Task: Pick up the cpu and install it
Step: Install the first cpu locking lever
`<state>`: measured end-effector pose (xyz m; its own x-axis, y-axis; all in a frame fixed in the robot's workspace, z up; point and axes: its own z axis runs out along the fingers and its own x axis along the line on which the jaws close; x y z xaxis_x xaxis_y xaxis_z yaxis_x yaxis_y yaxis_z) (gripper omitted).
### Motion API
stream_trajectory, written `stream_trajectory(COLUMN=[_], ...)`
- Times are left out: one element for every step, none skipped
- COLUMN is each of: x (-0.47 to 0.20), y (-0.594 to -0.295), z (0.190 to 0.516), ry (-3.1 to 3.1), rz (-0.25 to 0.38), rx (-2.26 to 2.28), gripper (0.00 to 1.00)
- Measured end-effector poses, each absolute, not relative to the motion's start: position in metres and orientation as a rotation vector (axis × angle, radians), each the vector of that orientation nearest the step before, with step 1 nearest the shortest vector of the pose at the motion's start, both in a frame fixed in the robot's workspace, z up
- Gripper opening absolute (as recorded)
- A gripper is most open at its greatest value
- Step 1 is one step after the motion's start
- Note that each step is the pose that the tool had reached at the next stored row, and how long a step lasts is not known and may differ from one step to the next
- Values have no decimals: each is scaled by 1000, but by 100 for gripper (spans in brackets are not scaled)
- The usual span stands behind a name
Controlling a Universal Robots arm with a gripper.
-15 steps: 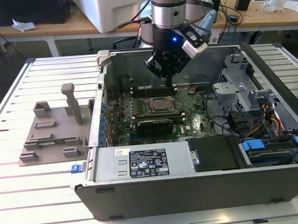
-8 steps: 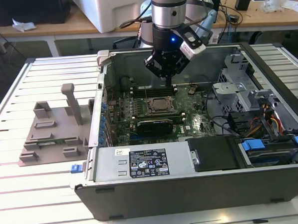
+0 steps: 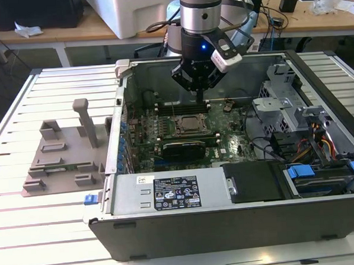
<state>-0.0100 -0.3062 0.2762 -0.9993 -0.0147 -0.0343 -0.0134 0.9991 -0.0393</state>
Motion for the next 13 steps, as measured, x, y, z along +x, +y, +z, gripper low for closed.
stream_trajectory(x=[-10,-10,-10,-10,-10,-10,-10,-10,-10,-10,-12,-13,-14], y=[-306,-306,-306,-306,-306,-306,-306,-306,-307,-307,-306,-306,-306], z=[276,276,276,276,276,276,276,276,276,276,276,276,276], ry=[3107,3107,3107,3107,3107,3107,3107,3107,3107,3107,3107,3107,3107], rz=[-55,-32,-14,16,41,44,44,44,44,44,44,44,44], rx=[-8,15,23,25,26,26,26,26,26,26,26,26,26], gripper=[11,11,11,11,11,11,11,11,11,11,11,11,11])
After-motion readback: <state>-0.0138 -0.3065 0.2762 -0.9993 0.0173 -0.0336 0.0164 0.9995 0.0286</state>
